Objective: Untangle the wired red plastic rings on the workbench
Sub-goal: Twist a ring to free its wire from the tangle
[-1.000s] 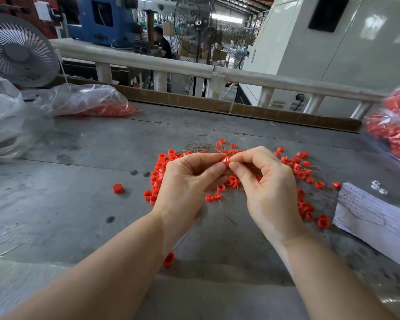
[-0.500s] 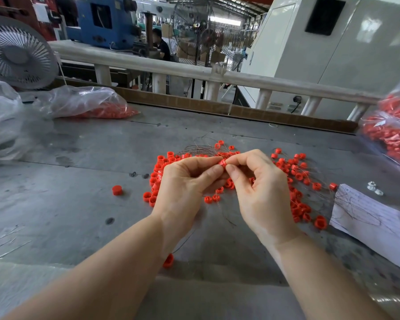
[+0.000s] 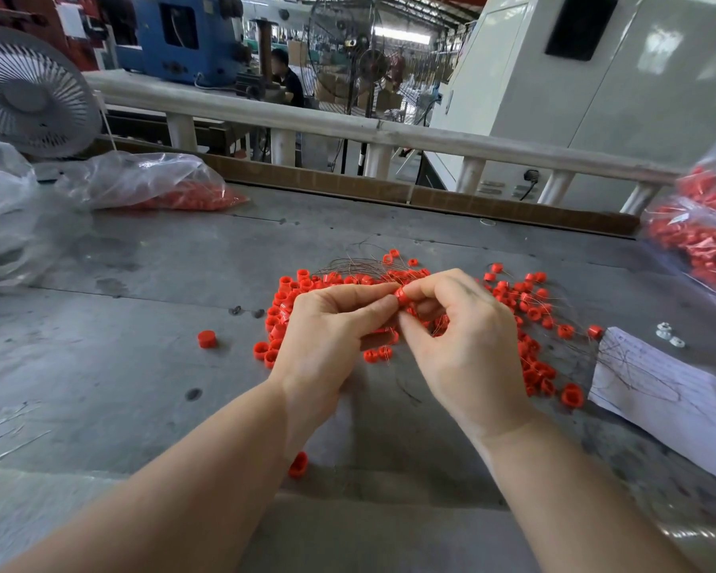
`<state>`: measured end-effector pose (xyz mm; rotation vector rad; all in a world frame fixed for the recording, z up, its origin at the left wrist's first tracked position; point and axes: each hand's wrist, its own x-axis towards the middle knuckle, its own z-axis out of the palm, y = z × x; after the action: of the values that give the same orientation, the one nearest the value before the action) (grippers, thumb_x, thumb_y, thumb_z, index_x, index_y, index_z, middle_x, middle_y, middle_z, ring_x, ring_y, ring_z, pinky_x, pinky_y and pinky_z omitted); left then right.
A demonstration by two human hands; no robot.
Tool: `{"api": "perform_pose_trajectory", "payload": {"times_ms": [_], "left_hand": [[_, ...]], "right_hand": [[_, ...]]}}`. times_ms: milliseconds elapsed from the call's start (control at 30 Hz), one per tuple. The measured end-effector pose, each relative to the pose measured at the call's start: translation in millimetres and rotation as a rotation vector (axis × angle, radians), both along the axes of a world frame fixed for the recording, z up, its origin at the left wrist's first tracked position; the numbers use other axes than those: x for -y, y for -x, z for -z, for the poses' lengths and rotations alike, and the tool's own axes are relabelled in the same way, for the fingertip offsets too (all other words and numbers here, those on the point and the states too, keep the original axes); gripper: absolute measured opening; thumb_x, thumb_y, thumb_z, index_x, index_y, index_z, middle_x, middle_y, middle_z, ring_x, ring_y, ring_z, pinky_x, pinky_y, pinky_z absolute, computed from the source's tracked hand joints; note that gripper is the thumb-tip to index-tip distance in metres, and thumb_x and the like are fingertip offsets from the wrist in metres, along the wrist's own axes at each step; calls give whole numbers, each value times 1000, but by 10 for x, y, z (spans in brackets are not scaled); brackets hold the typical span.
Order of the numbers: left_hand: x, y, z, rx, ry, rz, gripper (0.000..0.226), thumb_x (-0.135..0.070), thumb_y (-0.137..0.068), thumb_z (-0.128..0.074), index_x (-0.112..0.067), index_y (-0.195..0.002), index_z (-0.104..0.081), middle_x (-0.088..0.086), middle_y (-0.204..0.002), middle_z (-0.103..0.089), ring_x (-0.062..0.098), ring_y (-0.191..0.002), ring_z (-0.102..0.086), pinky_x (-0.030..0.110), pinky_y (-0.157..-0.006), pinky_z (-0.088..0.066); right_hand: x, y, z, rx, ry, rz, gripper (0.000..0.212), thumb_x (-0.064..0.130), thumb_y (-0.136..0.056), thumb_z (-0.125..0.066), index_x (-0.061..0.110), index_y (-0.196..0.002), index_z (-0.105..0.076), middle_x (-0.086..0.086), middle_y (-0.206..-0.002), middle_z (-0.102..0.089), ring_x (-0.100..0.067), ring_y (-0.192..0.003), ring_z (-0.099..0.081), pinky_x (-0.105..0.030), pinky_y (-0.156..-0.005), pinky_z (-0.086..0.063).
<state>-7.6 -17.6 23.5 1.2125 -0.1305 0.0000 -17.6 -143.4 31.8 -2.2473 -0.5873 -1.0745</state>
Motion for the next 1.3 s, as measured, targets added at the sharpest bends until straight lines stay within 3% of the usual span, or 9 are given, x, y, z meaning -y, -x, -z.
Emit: {"api": "perform_pose_trajectory", "payload": {"times_ms": [200,367,567,967,1133,1300], "left_hand": [[-17,14,-58,-34,-5,8,30,3,-87,-55,-15,-74,-76,9,-77,-74,18,-73,-70,24,-66,-58],[7,28,-69,-42,-47,-5,27,3,-86,-53,-13,-82,-75,9,-79,-74,20,-73,-68,27,-69,-57],[8,36,-49,-30,-70,-3,30,5,-84,-55,-15,-76,-76,9,-76,-74,19,-73,-69,30,-73,-57],[19,43,-26,8,-117,-14,30,7,-82,-56,-16,-77,-76,9,-76,-74,20,-74,-70,25,-70,-58],[11,35,-37,-19,-52,0,30,6,-83,-56,-15,-77,-77,10,-78,-74,20,-75,-70,26,-70,-57],[-1,10,-31,-48,-24,73,25,-4,-85,-58,-17,-77,-77,6,-79,-74,15,-74,-69,23,-65,-57]], "right_hand": [[22,-18,-14,12,-7,-22,4,-1,-74,-69,0,-77,-67,-6,-74,-63,-19,-65,-59,-37,-63,-52],[34,-32,-8,20,1,-6,2,0,-74,-67,-1,-74,-65,-9,-69,-61,-23,-62,-58,-41,-59,-51],[43,-31,2,24,43,2,6,-3,-72,-68,-3,-71,-63,-12,-67,-59,-27,-61,-56,-42,-58,-50],[49,-32,21,85,176,69,14,-3,-71,-72,-3,-66,-58,-12,-64,-55,-28,-60,-53,-33,-56,-43],[52,-39,33,69,88,27,10,-5,-72,-72,-5,-71,-63,-14,-69,-59,-30,-63,-56,-38,-58,-49],[65,-54,24,121,140,50,8,-4,-72,-71,-3,-71,-63,-14,-71,-60,-31,-66,-58,-39,-62,-48]]}}
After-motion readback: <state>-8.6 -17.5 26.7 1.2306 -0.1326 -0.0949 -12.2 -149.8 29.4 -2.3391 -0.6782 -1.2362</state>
